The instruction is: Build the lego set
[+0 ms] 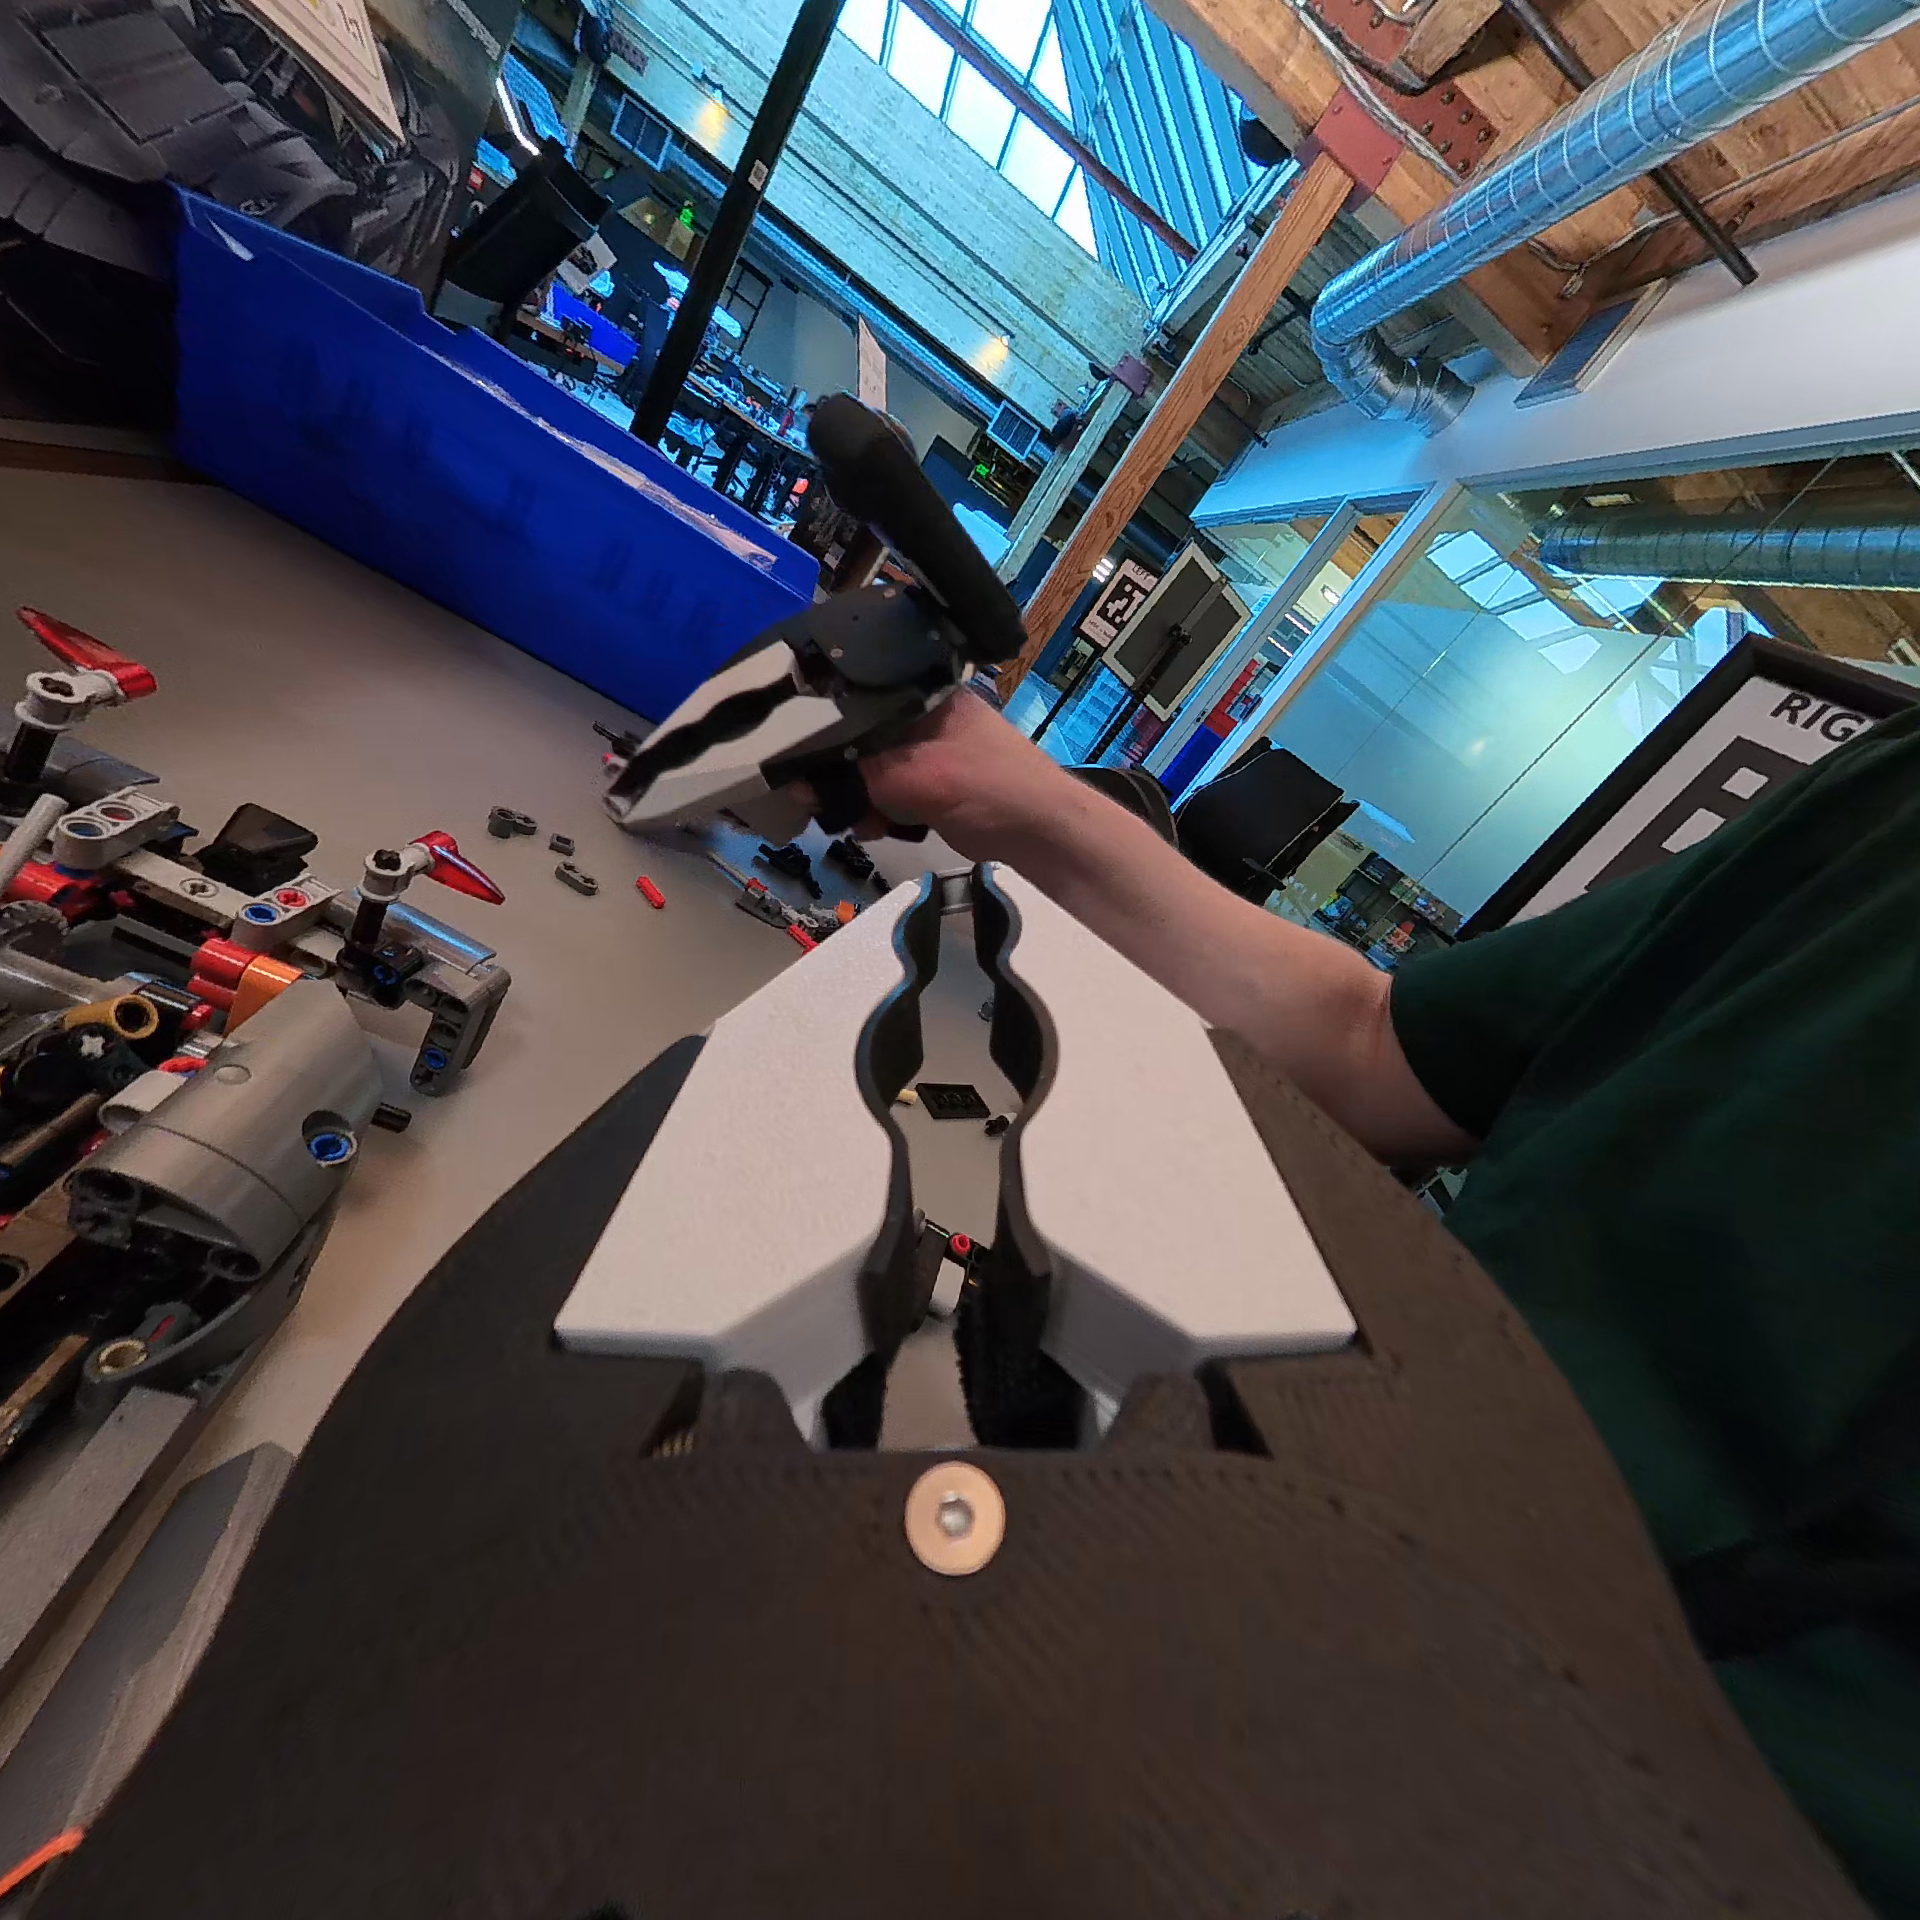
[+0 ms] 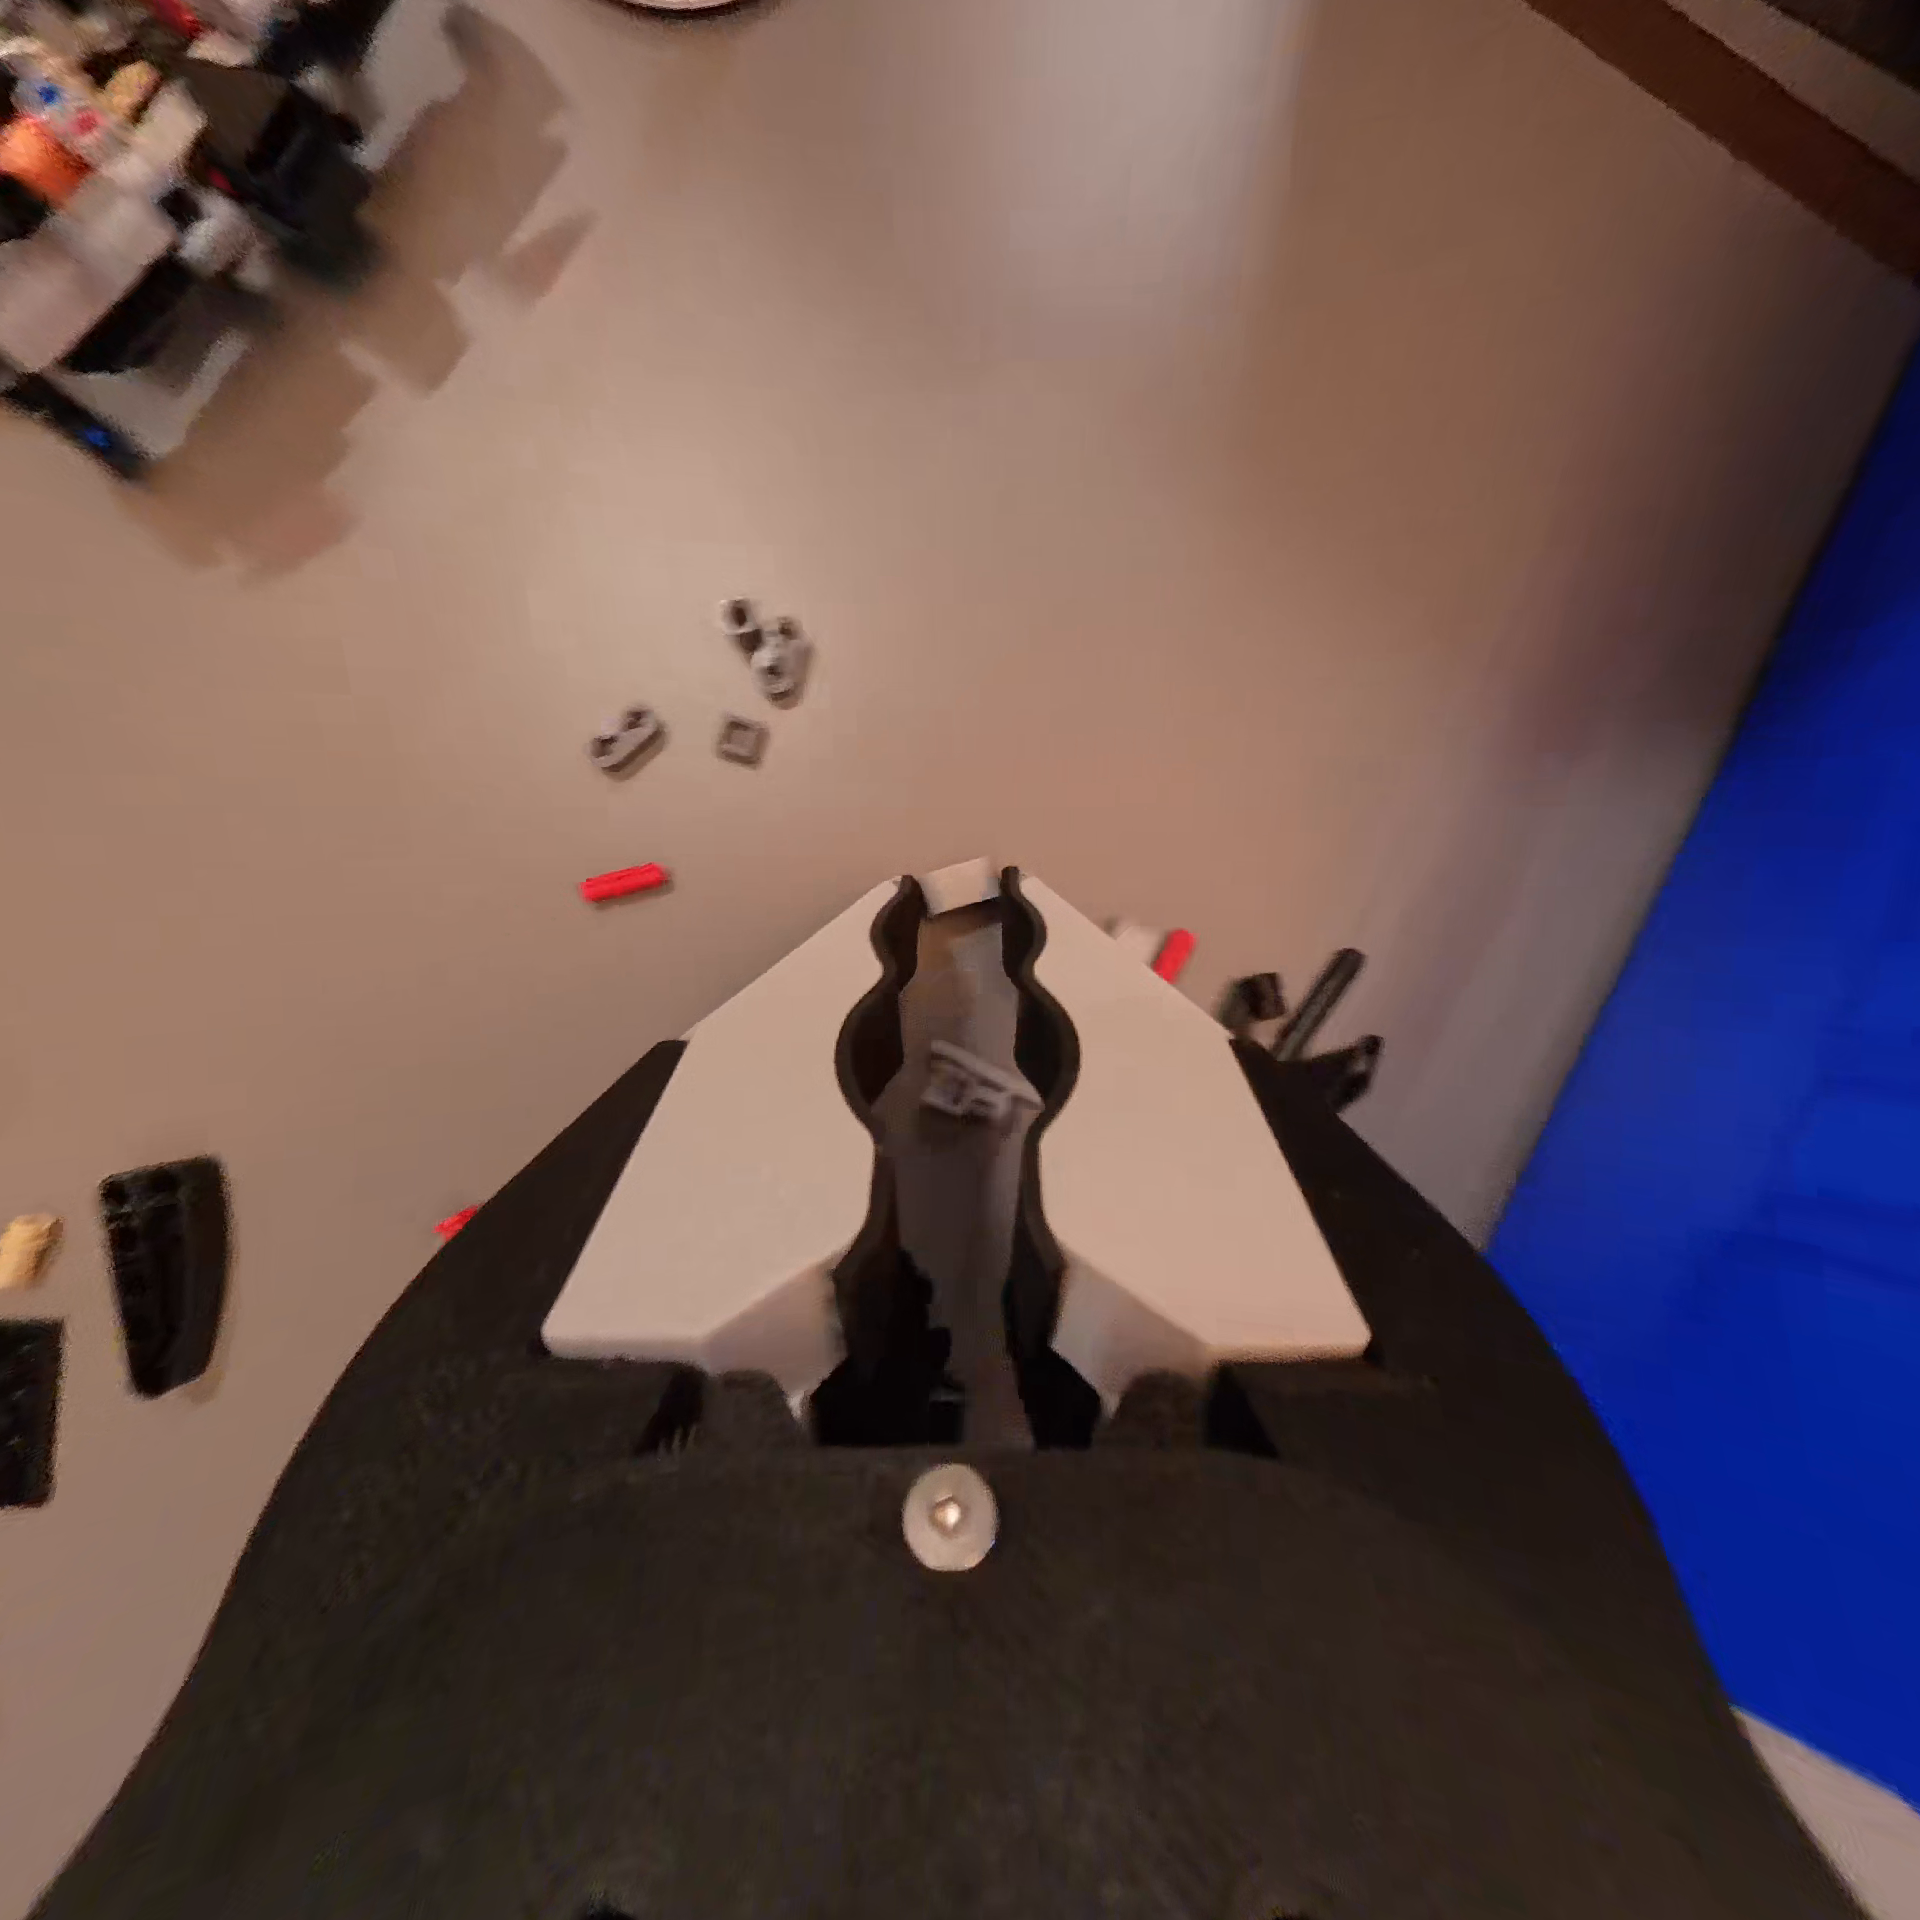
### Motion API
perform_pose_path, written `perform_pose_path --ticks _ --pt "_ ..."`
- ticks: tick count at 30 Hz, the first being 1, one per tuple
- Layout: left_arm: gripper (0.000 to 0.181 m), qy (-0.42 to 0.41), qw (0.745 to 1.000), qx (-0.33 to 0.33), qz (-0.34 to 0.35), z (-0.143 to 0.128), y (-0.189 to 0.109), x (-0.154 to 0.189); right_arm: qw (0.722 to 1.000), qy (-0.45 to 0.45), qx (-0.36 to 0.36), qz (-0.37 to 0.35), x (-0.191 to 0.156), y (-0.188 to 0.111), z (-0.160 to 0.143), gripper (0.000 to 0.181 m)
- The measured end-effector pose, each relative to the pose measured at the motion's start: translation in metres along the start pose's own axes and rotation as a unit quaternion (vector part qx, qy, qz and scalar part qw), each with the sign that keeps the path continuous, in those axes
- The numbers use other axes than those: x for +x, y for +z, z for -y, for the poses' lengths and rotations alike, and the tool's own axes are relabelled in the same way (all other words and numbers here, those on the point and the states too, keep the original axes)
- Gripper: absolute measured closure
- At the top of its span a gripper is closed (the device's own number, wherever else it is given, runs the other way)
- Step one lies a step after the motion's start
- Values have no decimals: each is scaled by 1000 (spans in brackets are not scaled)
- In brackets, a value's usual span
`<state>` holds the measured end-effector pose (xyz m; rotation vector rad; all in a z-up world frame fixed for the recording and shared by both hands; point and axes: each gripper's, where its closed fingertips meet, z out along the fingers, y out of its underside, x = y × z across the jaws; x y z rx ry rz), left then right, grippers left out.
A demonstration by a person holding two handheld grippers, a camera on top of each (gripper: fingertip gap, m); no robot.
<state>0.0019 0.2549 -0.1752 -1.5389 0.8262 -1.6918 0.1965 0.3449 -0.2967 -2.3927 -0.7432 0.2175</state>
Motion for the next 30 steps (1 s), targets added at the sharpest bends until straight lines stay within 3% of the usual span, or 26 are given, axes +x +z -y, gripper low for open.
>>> perform_pose_path --ticks 3,5,13,18,26,30 --pt "177 -1 1000 -1 0 0 0 0 998 -32 -2 61 -36 -4 -4 166" --pt "177 -1 1000 -1 0 -1 0 0 996 -56 5 64 -44 -7 -6 157" --pt "177 -1 1000 -4 0 -2 1 -1 987 -128 15 98 -52 -8 -8 155" --pt "177 -1 1000 -4 2 -2 0 -3 983 -125 18 132 -54 -5 -6 167" --pt "177 -3 1000 -5 1 -3 1 -3 975 -138 43 169 -64 -10 -11 167" --pt "177 -2 1000 -8 2 -4 2 -3 973 -153 27 168 -71 -15 -15 153"
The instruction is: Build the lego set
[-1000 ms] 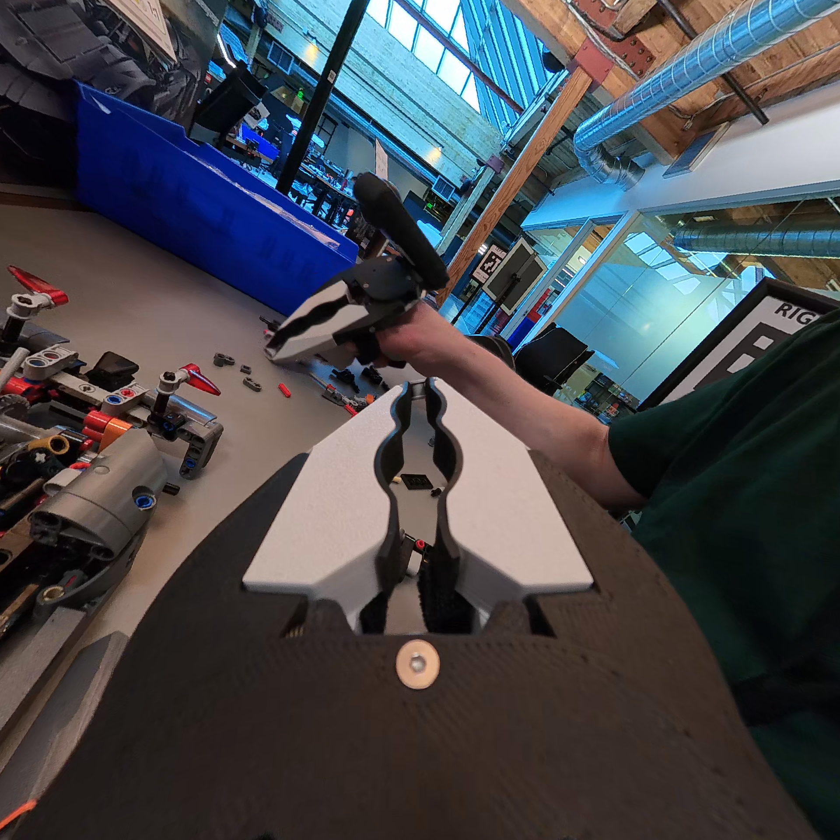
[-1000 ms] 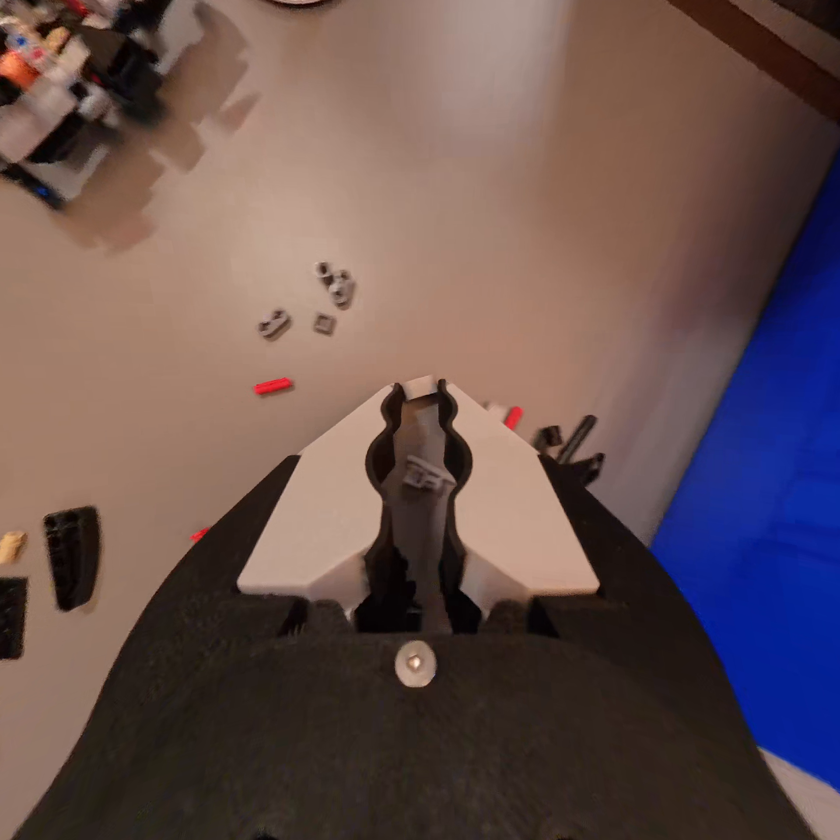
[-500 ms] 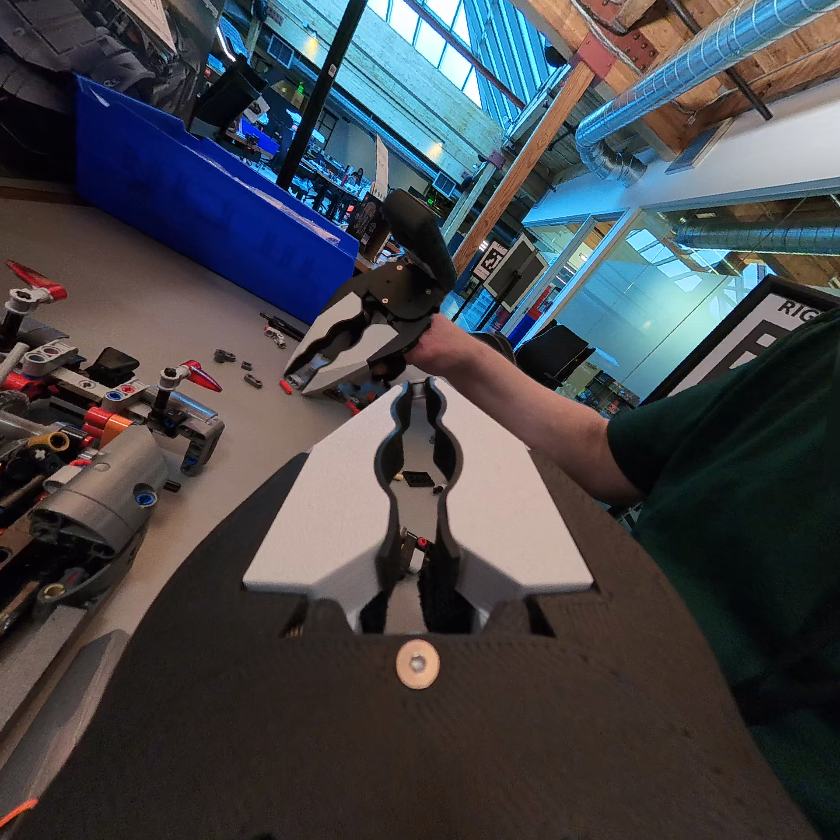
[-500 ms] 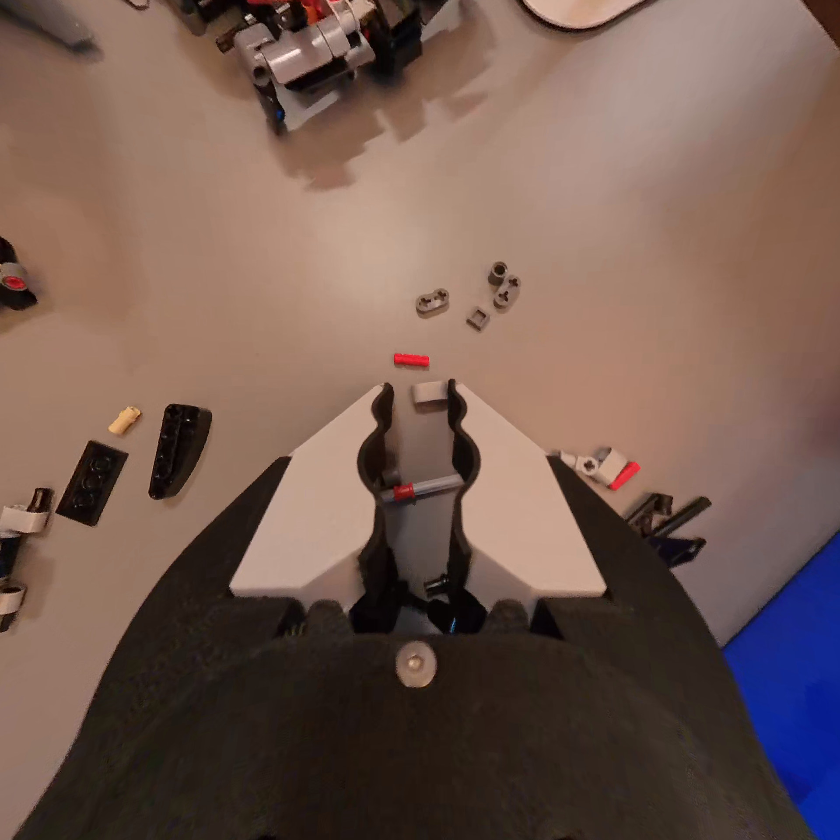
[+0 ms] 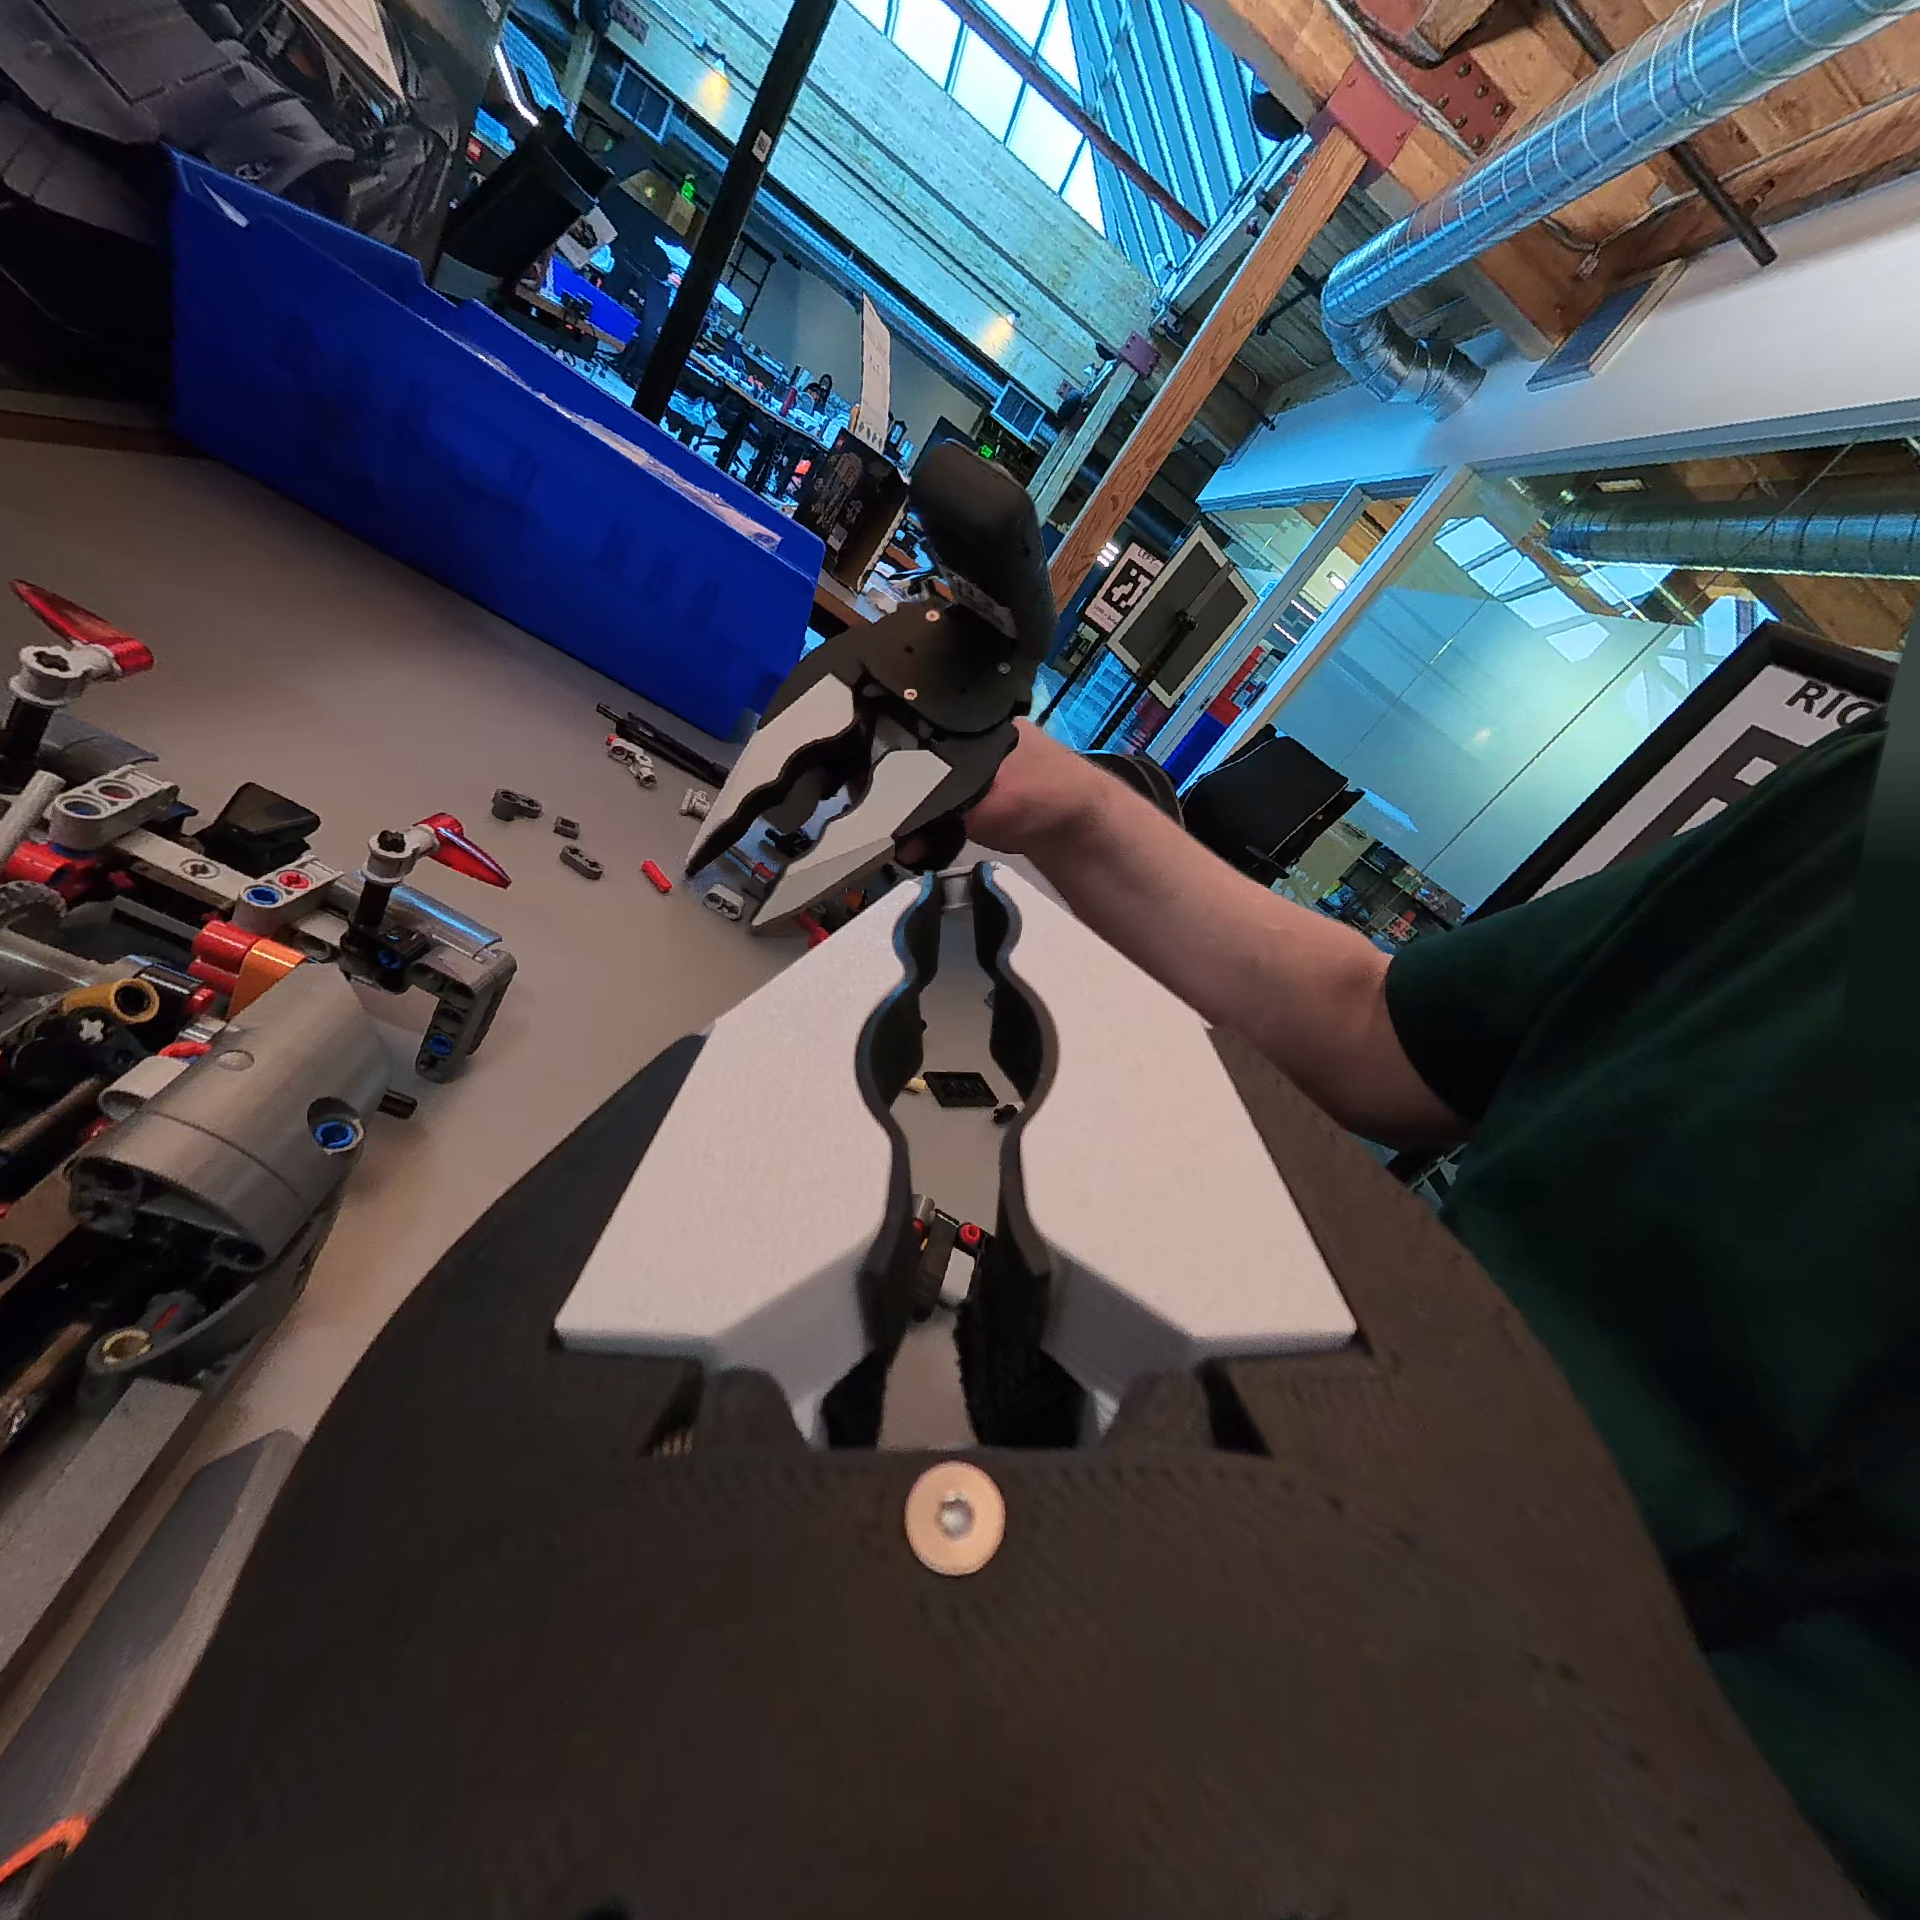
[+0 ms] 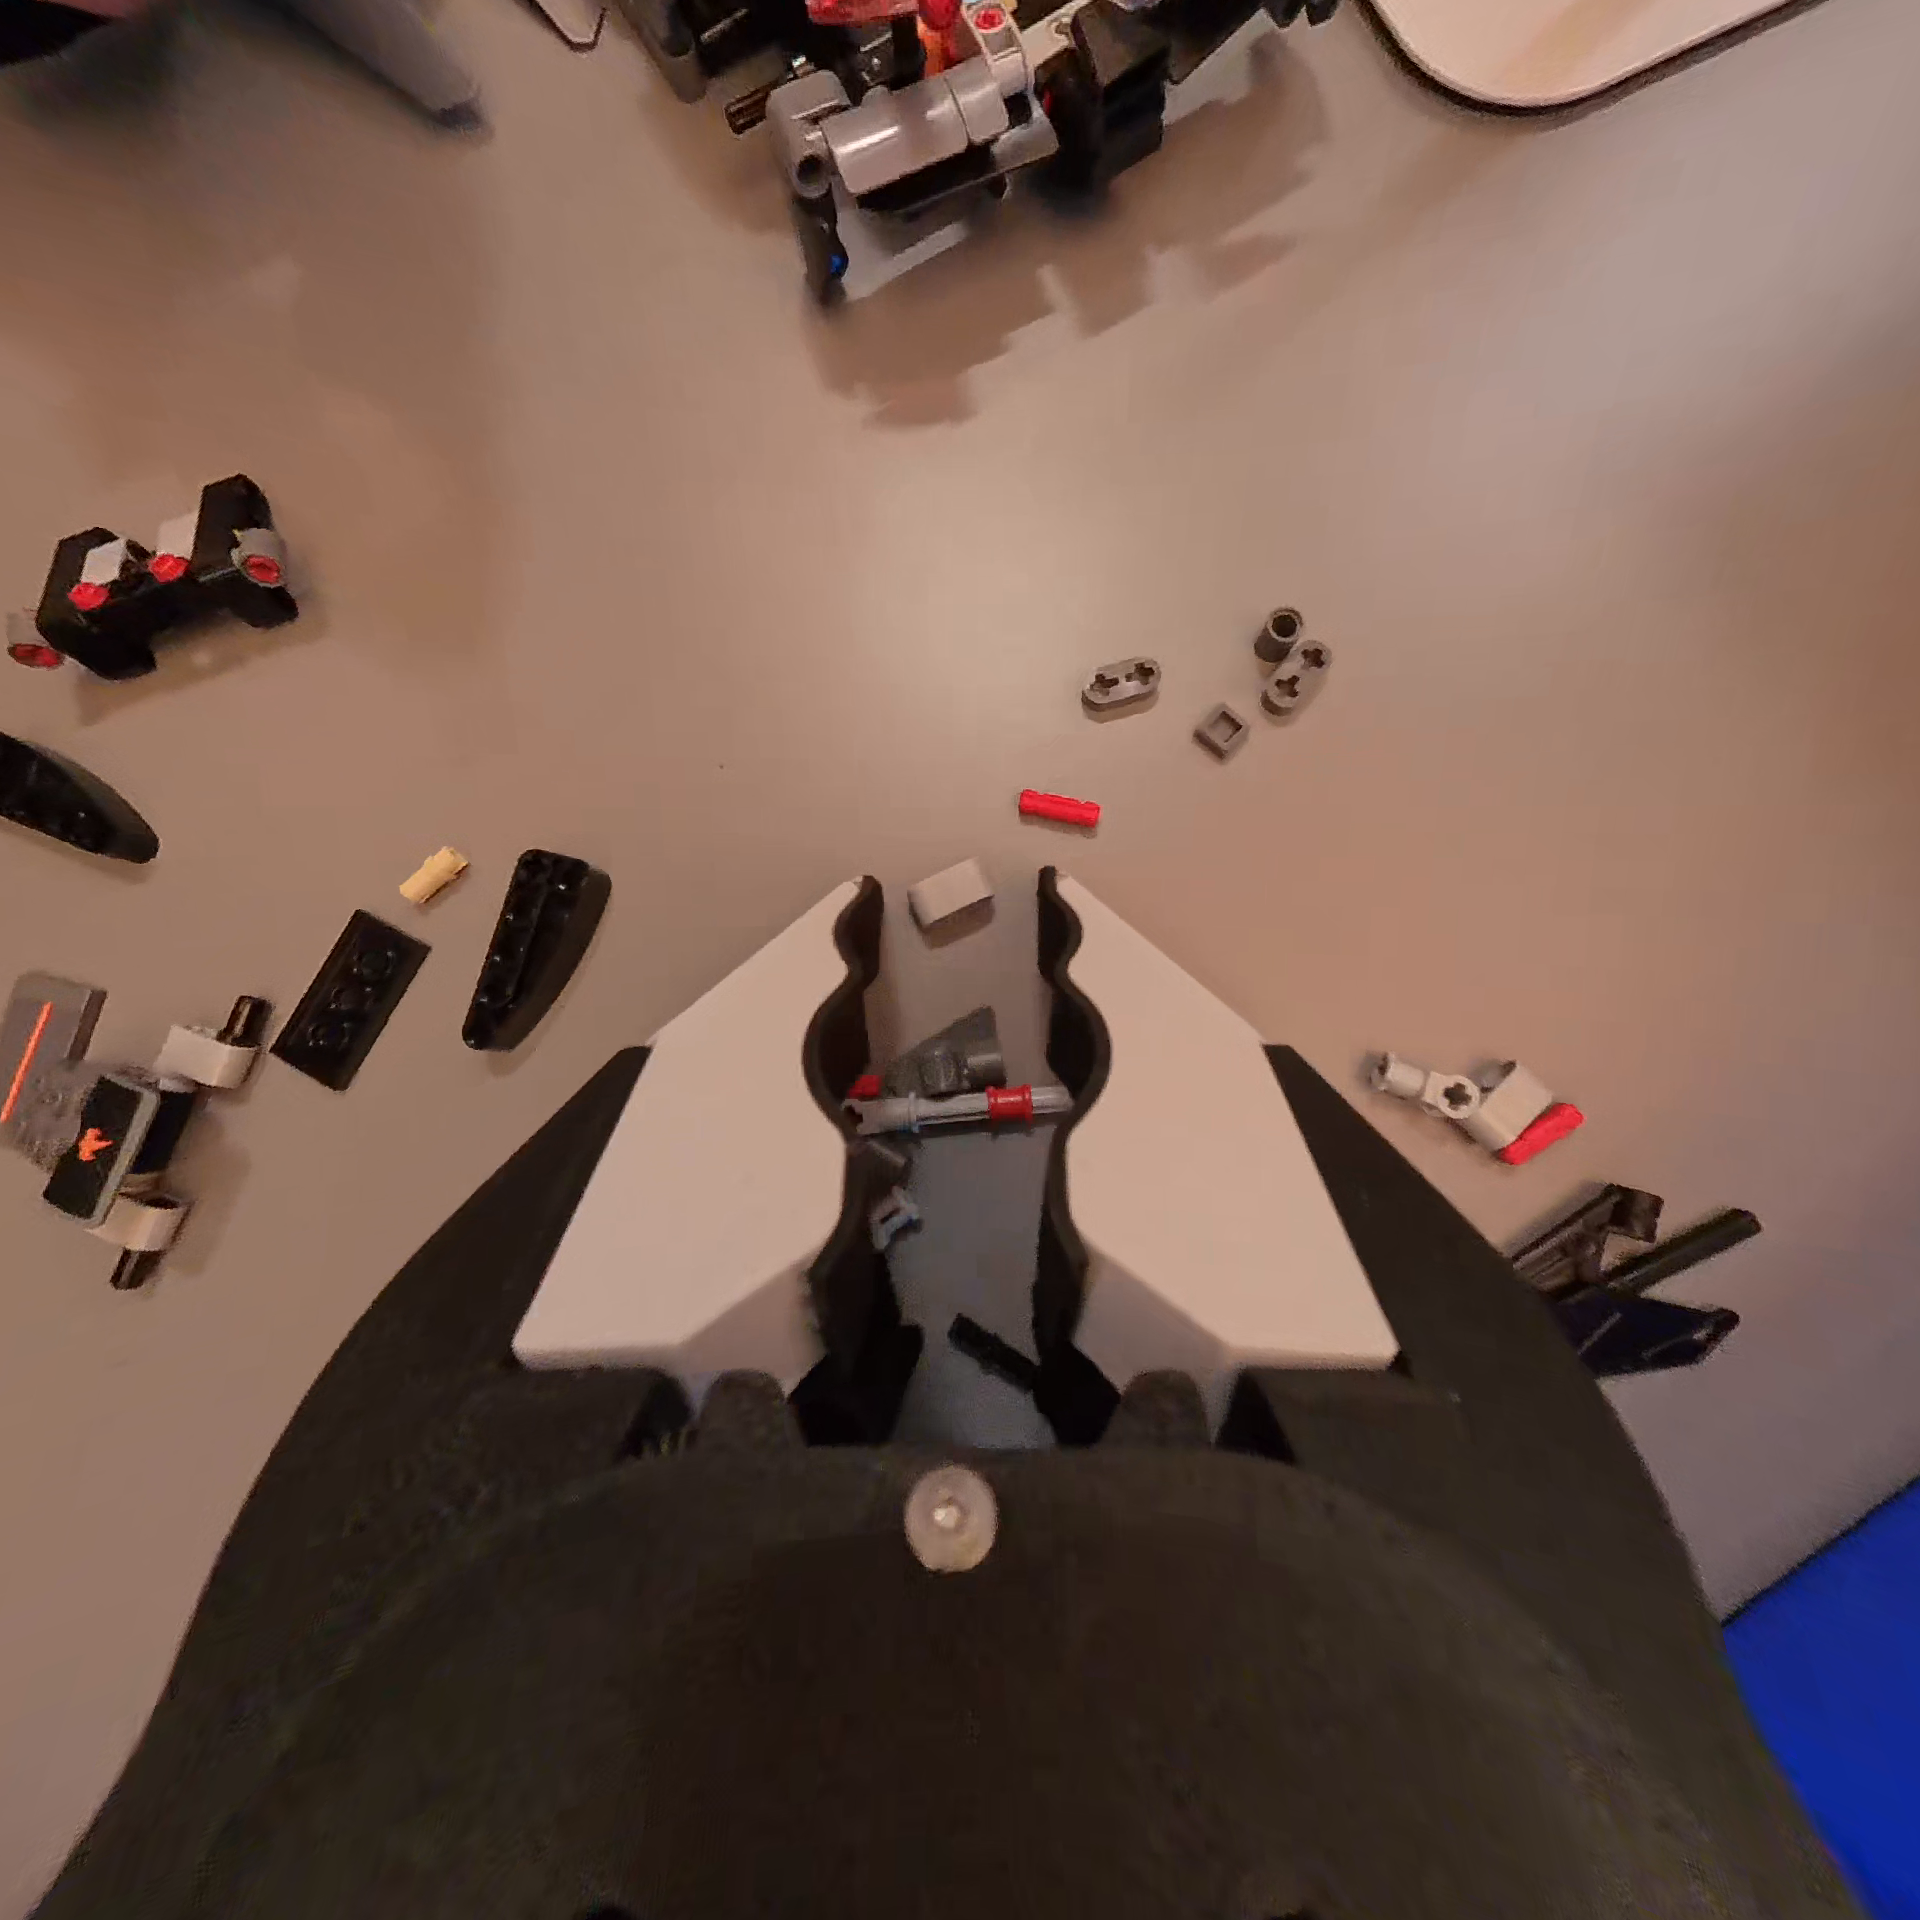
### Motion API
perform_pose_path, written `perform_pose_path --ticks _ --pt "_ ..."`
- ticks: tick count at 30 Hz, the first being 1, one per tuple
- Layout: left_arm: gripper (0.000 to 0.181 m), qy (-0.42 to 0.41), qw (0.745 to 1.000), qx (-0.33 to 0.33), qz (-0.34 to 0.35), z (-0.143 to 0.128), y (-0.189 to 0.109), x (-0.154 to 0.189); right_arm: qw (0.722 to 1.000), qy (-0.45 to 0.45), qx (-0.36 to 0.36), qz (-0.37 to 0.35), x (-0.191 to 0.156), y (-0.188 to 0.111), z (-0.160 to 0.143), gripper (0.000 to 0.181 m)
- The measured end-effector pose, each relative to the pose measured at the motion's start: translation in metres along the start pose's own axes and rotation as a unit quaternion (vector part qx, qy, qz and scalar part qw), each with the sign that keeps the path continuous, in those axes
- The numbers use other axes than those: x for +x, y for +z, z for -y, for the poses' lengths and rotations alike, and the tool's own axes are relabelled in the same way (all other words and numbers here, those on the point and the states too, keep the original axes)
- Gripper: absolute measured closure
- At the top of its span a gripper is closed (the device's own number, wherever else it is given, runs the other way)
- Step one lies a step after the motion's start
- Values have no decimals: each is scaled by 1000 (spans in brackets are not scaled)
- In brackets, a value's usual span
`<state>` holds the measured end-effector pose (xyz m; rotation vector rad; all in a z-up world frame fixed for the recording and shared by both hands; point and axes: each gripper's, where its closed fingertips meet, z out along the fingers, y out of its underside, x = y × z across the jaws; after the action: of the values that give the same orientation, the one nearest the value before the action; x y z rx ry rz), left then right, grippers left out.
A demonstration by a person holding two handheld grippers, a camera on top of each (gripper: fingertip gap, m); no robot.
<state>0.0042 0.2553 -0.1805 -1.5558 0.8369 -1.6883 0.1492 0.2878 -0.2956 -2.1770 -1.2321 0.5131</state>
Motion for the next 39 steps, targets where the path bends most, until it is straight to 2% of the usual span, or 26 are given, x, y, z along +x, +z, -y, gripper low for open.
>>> perform_pose_path --ticks 10,14,17,20,23,26,28,32,39 --pt "177 -1 1000 -3 0 -2 1 0 992 68 -43 -92 -6 -4 -3 158" --pt "177 0 1000 -5 0 -2 2 0 994 60 -49 -75 -10 5 2 157" --pt "177 2 1000 -2 1 -1 1 0 997 13 -56 -43 -21 11 10 157" --pt "177 1 1000 0 2 0 -1 0 997 -50 -63 -12 -39 9 13 169" --pt "177 1 1000 1 0 1 -1 0 997 -32 -57 -29 -36 0 13 172" --pt "177 0 1000 -1 -2 0 1 1 997 26 -48 -52 -31 -7 10 156" --pt "177 -1 1000 -4 -2 -2 2 0 996 44 -45 -66 -31 -9 7 152" --pt "177 -2 1000 -8 -1 -4 3 -1 996 11 -34 -78 -32 -3 6 154" --pt "178 0 1000 -6 2 -3 1 -2 999 -41 -26 -9 -30 10 7 160"
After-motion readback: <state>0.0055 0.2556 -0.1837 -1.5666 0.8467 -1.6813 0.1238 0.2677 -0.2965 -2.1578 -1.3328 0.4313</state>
